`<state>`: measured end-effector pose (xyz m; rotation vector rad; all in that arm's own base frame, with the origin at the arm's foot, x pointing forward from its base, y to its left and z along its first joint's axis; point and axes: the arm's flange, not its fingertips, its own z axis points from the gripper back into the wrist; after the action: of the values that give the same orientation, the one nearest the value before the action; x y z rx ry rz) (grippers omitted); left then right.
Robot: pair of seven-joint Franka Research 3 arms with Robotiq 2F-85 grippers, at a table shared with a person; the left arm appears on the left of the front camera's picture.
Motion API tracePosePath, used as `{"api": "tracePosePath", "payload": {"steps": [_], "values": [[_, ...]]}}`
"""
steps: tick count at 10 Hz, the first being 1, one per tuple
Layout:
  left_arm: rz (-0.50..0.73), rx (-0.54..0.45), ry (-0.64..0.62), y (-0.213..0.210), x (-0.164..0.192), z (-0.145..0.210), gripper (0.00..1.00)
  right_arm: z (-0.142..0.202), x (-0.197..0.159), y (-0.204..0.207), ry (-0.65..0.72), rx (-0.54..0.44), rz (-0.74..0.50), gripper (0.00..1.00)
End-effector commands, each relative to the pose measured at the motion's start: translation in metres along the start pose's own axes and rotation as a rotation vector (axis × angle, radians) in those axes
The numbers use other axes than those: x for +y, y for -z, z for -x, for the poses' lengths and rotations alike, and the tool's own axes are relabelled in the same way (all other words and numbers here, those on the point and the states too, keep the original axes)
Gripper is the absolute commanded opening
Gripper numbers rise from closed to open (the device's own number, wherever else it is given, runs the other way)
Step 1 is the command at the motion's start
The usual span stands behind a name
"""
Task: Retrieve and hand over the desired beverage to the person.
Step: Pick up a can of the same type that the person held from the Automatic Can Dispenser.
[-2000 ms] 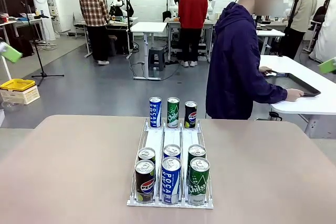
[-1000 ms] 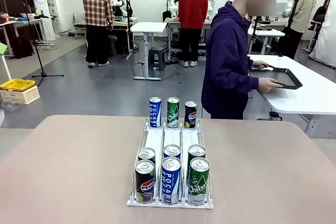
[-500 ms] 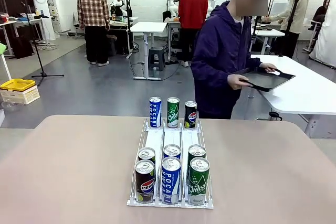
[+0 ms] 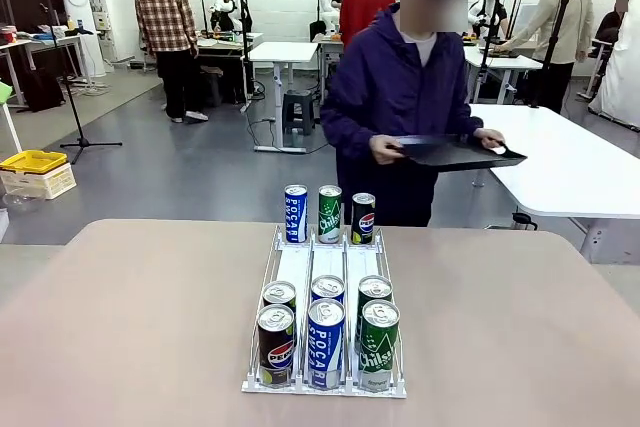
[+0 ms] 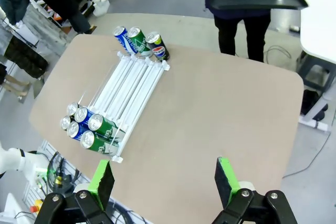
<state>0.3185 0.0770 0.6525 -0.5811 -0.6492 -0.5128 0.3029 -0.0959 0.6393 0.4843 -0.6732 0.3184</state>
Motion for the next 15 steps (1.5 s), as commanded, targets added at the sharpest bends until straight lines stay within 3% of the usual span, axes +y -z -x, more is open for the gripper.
{"api": "tracePosePath", "payload": {"steps": [1,15], "values": [[-0.006,0.014,0.021,-0.0029,0.0021,-0.0002,1.0,0.0008,0.0001,-0.0008,-0.012,-0.001,-0.014,1.0],[-0.006,0.014,0.021,-0.0029,0.0021,-0.0002,1.0,0.0008,0.0001,-0.0008,-0.012,-0.001,-0.014,1.0]]}}
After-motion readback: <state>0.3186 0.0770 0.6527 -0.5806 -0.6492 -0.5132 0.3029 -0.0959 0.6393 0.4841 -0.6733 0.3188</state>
